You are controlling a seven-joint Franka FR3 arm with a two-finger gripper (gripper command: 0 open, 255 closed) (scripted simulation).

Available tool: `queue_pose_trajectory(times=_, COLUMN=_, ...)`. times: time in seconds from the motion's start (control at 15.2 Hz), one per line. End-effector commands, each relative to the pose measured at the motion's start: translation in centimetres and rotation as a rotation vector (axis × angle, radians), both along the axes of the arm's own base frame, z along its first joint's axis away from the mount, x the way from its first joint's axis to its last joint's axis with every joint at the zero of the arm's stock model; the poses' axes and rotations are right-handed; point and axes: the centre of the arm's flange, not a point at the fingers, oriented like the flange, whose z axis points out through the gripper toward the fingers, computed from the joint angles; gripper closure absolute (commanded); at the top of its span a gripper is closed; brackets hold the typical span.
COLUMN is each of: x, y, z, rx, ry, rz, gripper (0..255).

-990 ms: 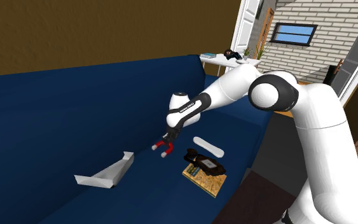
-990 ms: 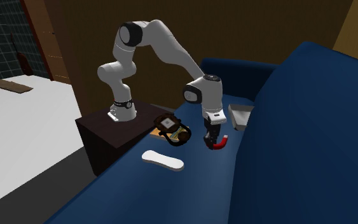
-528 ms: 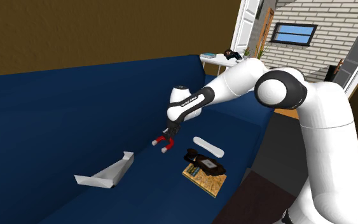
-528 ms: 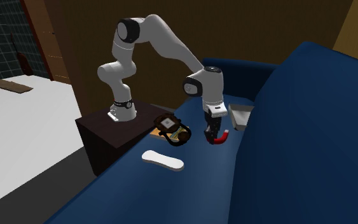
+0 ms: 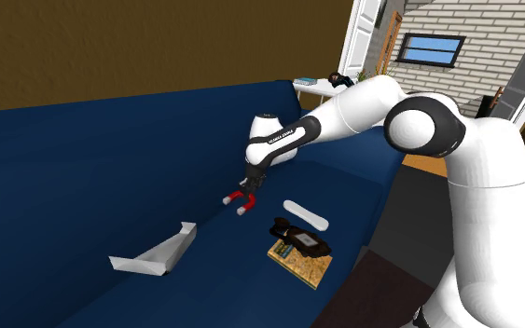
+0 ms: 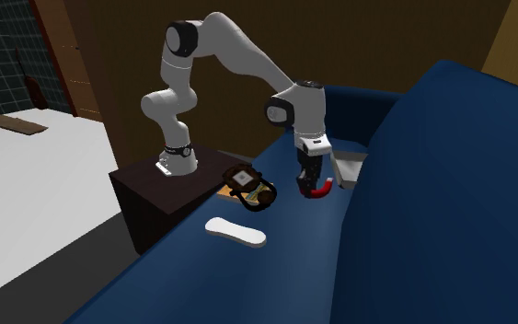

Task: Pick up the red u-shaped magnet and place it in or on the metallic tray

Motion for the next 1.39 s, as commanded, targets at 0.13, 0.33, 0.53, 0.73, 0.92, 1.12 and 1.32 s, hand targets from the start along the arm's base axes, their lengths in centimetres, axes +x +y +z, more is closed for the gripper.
queue_pose_trajectory(times=0.13, x=0.0, y=0.0, z=2.1, rx=0.000, ry=0.000, rz=0.000, gripper=255)
queue_pose_trajectory(times=0.33, x=0.0, y=0.0, z=3.7, rx=0.000, ry=0.000, rz=0.000, gripper=255)
queue_pose_trajectory(times=0.53, x=0.0, y=0.0, z=5.3, rx=0.000, ry=0.000, rz=0.000, gripper=255)
queue_pose_trajectory(times=0.73, x=0.4, y=2.6, z=5.9, rx=0.000, ry=0.000, rz=0.000, gripper=255)
queue_pose_trajectory(times=0.92, x=1.0, y=6.5, z=6.0, rx=0.000, ry=0.000, rz=0.000, gripper=255)
queue_pose_trajectory(times=1.12, x=1.7, y=10.4, z=6.1, rx=0.000, ry=0.000, rz=0.000, gripper=255)
queue_pose_trajectory(times=1.32, x=2.3, y=14.3, z=6.3, rx=0.000, ry=0.000, rz=0.000, gripper=255)
